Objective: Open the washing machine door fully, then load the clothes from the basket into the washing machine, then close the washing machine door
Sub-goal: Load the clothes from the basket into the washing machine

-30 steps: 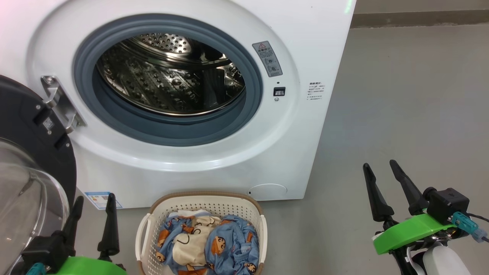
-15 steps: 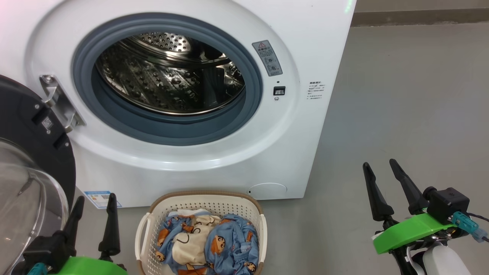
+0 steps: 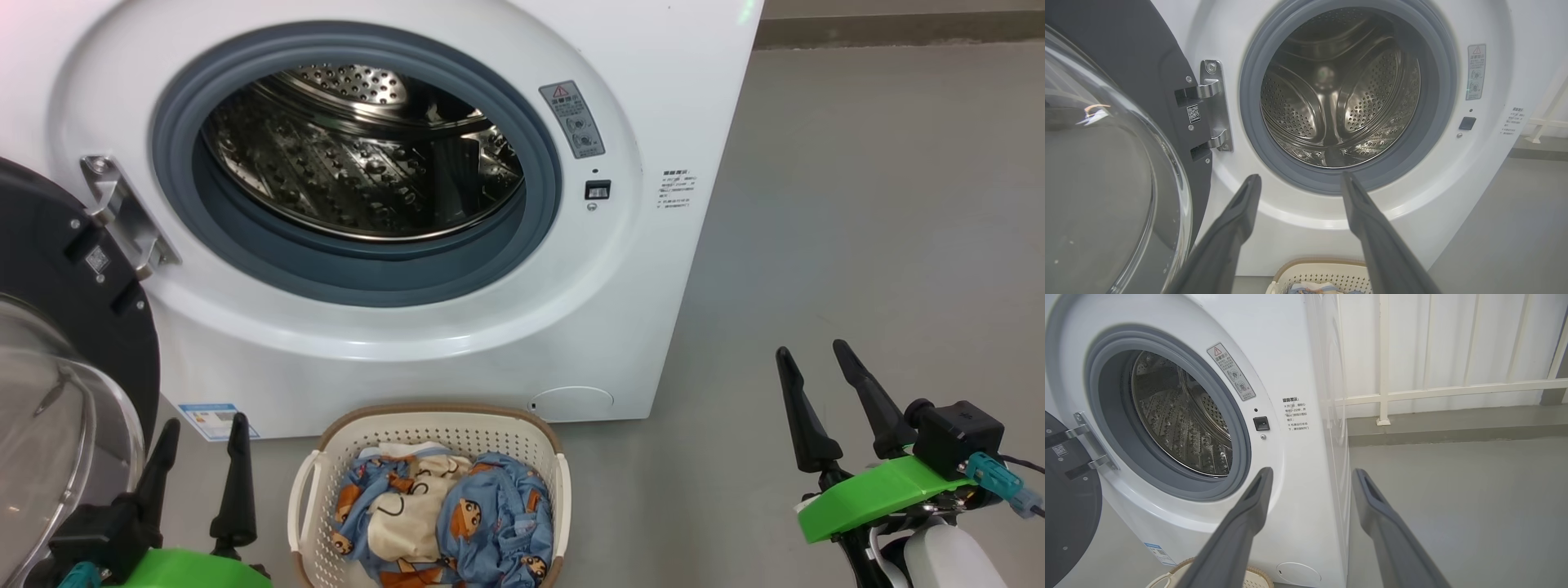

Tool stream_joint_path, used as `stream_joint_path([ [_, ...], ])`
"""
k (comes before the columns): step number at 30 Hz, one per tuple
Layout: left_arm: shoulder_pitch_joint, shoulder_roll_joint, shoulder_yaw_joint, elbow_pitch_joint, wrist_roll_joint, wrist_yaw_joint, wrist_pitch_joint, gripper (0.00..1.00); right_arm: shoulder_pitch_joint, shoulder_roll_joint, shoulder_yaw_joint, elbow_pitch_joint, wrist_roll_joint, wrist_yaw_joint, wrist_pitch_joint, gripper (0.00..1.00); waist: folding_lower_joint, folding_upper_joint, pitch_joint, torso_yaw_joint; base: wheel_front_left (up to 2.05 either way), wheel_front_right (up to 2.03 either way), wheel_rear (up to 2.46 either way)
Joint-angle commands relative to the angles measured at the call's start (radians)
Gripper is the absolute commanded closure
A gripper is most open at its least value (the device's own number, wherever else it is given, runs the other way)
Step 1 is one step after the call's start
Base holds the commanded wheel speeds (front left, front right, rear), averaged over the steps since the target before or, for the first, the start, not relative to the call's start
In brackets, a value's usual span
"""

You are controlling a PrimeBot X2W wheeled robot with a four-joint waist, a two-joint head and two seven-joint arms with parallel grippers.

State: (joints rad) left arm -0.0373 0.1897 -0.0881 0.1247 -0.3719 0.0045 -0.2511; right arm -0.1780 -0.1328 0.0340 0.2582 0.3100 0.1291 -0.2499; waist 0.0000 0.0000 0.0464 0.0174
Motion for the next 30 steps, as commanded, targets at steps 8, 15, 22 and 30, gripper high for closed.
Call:
stream_joint_path([
  [8,-0.034,0.018,0.040,-0.013,0.006,-0.003,-0.011,0.00,-0.022,-0.001,0.022,-0.028,-0.011,0.002,-0.012,0.00,0.0000,0.0000,0.022,-0.003,0.00,0.00,0.00],
  [15,-0.052,0.020,0.039,0.003,0.007,-0.014,-0.011,0.00,-0.035,0.003,0.025,-0.023,-0.011,0.002,-0.012,0.00,0.0000,0.0000,0.062,-0.014,0.00,0.00,0.00],
  [22,-0.079,0.015,0.035,0.036,-0.001,-0.052,-0.011,0.00,-0.053,0.015,0.021,-0.030,-0.021,0.002,-0.012,0.00,0.0000,0.0000,0.134,-0.032,0.00,0.00,0.00],
  [30,-0.138,0.022,0.042,0.084,0.016,-0.083,-0.011,0.00,-0.084,0.036,0.016,-0.043,-0.036,0.002,-0.012,0.00,0.0000,0.0000,0.238,-0.057,0.00,0.00,0.00],
])
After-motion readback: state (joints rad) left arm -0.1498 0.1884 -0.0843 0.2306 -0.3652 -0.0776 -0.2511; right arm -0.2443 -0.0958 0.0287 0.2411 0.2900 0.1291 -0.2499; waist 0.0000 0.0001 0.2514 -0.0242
